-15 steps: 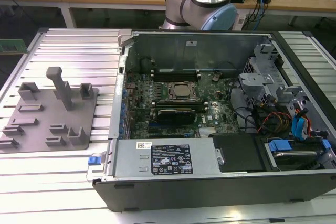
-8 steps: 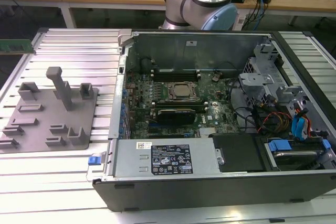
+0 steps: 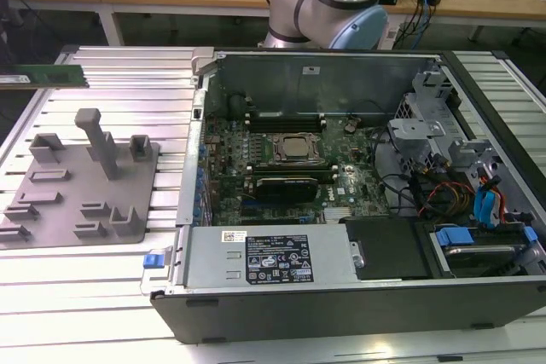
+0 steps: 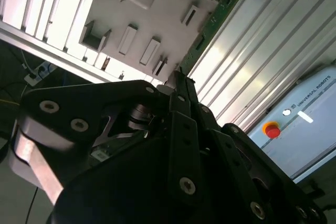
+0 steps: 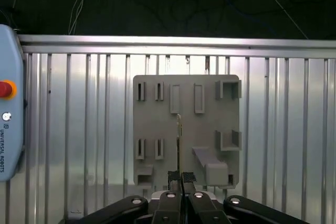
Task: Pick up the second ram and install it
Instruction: 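Pick up the second ram and move it above second insertion slot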
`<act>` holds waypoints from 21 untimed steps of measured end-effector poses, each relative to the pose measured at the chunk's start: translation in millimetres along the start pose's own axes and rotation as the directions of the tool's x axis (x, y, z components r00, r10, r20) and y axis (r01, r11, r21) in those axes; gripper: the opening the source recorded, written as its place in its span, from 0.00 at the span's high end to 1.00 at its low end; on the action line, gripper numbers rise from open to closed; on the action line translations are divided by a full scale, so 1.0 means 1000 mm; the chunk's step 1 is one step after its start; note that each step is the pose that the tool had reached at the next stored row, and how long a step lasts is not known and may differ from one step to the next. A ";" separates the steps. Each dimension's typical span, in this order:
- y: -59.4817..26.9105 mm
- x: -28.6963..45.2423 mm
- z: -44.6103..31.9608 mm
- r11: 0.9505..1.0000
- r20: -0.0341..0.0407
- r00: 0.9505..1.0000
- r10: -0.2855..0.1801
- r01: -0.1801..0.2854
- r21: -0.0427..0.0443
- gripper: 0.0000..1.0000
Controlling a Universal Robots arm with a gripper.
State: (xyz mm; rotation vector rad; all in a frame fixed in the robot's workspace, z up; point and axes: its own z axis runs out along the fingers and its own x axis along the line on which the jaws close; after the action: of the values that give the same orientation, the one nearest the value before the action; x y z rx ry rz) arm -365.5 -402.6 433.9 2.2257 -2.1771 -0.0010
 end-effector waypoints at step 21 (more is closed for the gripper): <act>-0.1202 0.0026 -0.0012 1.000 0.000 1.000 0.022 -0.022 -0.001 0.91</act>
State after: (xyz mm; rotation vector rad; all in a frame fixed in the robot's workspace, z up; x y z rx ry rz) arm -245.3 -402.6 432.7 2.2018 -2.2009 -0.0015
